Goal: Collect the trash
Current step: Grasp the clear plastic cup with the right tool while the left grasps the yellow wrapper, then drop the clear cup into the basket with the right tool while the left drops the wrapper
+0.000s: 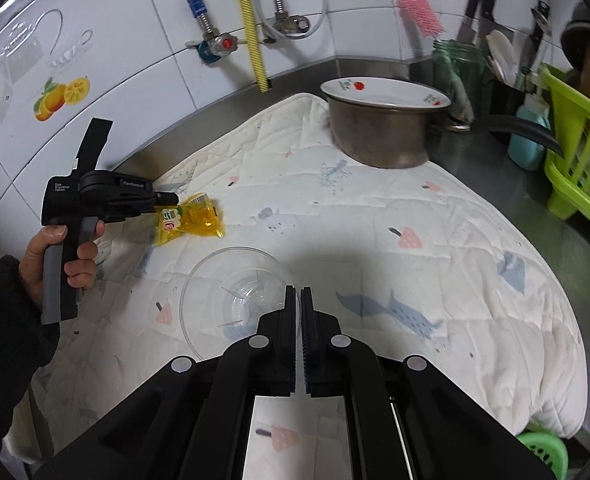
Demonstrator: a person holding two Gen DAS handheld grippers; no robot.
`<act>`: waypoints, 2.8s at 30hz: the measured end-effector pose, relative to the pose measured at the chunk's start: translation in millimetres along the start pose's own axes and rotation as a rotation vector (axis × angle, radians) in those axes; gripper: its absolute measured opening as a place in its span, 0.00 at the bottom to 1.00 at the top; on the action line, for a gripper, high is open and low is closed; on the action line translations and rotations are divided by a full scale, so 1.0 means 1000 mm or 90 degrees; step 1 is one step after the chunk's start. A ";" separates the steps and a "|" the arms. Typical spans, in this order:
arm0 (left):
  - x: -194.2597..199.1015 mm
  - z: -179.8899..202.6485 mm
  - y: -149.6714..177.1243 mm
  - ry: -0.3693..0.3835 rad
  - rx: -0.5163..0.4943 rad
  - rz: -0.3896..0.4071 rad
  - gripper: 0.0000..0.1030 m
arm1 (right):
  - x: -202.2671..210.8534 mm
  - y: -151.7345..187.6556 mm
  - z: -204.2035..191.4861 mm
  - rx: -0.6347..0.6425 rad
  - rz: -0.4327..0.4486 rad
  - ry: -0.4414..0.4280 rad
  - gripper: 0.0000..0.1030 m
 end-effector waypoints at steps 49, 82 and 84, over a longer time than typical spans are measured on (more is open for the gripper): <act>0.133 0.326 0.324 0.267 -0.380 -0.106 0.09 | 0.262 0.271 0.175 -0.334 0.035 0.250 0.47; 0.173 0.299 0.317 0.225 -0.390 -0.023 0.58 | 0.299 0.244 0.117 -0.262 0.097 0.235 0.67; 0.182 0.285 0.311 0.211 -0.387 -0.003 0.61 | 0.297 0.238 0.109 -0.250 0.098 0.232 0.67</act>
Point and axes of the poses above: each gripper's, at about its wrist camera, not at the fingertips, and x roughly against the way its jaws point, z to its right, y to its underside, the point moved 7 cm from there along -x, roughly the way its jaws point
